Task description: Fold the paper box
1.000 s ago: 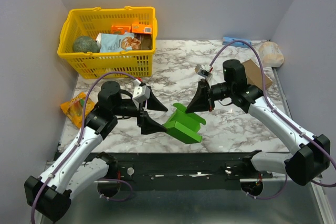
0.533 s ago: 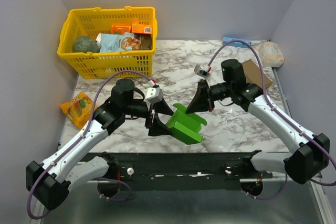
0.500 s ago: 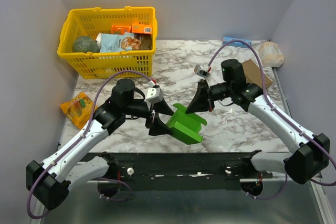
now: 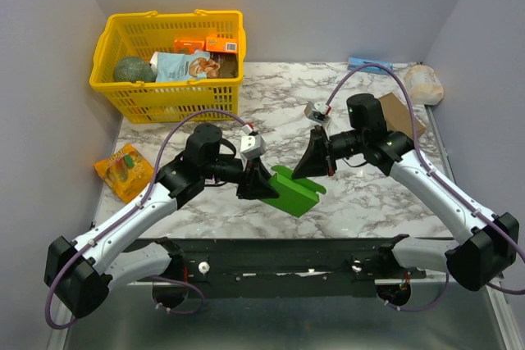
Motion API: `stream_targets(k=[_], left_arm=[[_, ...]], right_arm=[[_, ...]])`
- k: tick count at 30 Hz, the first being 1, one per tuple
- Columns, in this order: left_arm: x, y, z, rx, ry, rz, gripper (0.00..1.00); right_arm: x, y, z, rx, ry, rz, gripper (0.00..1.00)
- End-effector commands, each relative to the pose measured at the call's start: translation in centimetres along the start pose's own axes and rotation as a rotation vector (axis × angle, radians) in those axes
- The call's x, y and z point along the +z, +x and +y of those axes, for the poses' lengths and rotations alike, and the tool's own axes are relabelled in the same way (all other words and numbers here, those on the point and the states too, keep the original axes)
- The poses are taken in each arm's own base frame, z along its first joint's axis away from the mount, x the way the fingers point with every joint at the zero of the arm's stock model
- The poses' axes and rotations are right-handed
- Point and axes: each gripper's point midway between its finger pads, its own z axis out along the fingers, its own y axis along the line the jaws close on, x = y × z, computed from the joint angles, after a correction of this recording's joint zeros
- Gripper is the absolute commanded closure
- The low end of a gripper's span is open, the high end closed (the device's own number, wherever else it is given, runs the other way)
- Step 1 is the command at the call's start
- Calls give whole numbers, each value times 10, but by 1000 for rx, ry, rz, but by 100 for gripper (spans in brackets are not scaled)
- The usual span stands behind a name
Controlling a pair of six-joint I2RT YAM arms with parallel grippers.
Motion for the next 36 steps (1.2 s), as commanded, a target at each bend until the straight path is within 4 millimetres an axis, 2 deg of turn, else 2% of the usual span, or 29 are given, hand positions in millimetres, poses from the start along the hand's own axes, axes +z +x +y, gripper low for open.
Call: stream_targets(k=[1, 2, 3, 6, 10, 15, 22, 23, 25, 26, 27, 28, 29, 30, 32, 36], left_arm=[[3, -3, -6, 61, 33, -24, 94], [3, -2, -6, 62, 33, -22, 96], [2, -3, -6, 74, 33, -24, 97], [2, -1, -7, 94, 32, -26, 99], [0, -4, -5, 101, 12, -35, 99], [-1, -10, -3, 127, -15, -65, 99], [-3, -9, 4, 129, -56, -68, 99], [-4, -10, 5, 132, -62, -72, 99], [-5, -10, 6, 132, -72, -76, 99], [-5, -10, 7, 126, -80, -77, 96], [-5, -14, 9, 137, -91, -93, 88], [-5, -14, 11, 132, -103, -95, 76], [-6, -14, 16, 120, -136, -97, 44], [-8, -15, 19, 120, -156, -99, 29], [-13, -16, 29, 124, -224, -90, 8], [-33, -28, 44, 184, -374, -98, 2]], right_arm=[[-2, 1, 8, 0, 10, -6, 82], [-3, 3, 10, -2, 7, -7, 75], [-3, 5, 11, -2, 7, -7, 59], [-4, 17, 11, 17, 21, 1, 34], [-6, 30, 9, 42, 59, 28, 24], [-5, 45, -2, 18, 167, 81, 21], [-3, 53, -5, -28, 250, 112, 21], [-3, 54, -6, -38, 260, 116, 21], [-3, 54, -7, -61, 292, 125, 32], [-2, 53, -7, -72, 300, 127, 38], [-2, 52, -7, -86, 315, 129, 46], [-2, 52, -7, -93, 322, 130, 49], [-3, 52, -8, -97, 335, 134, 53], [-4, 52, -10, -106, 354, 135, 57], [-6, 52, -12, -115, 375, 137, 60], [-12, 61, -26, -108, 457, 186, 63]])
